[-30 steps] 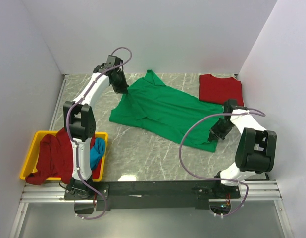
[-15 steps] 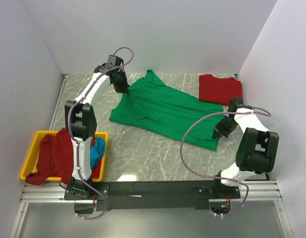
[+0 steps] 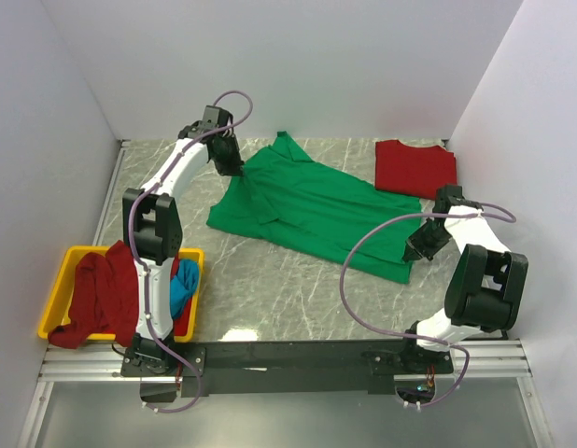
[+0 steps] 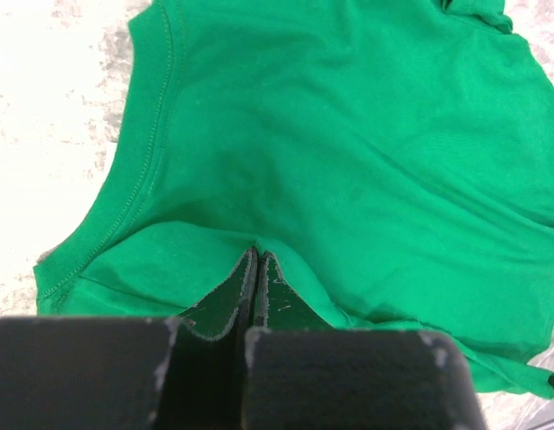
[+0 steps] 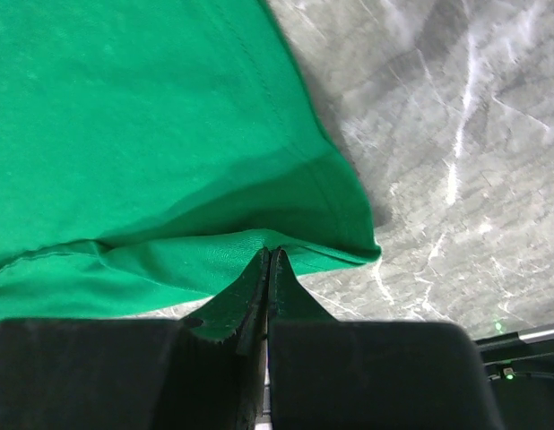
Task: Fold and stack the t-shirts
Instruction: Fold the tshirt
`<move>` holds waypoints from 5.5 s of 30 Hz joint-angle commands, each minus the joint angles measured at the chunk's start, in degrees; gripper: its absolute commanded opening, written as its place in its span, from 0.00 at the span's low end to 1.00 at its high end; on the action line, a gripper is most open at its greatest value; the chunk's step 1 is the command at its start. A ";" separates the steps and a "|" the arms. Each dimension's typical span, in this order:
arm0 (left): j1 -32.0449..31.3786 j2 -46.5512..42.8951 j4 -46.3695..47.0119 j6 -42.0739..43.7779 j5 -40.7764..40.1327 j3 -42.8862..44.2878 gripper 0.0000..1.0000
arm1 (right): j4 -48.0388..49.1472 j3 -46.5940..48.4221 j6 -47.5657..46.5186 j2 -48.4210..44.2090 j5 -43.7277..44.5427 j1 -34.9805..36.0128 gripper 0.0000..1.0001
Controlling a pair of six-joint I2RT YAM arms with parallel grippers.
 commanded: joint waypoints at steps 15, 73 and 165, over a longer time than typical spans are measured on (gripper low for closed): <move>1.94 -7.59 5.00 -0.17 -1.68 -4.69 0.00 | -0.36 -0.46 1.21 -3.04 2.08 -0.90 0.00; 8.97 -13.57 14.23 -3.78 0.34 -34.23 0.71 | 10.54 -14.60 1.30 -8.32 3.31 -1.69 0.64; -1.31 -17.70 1.57 9.14 4.65 -34.04 0.51 | 3.41 -19.70 6.57 -29.67 1.82 3.49 0.77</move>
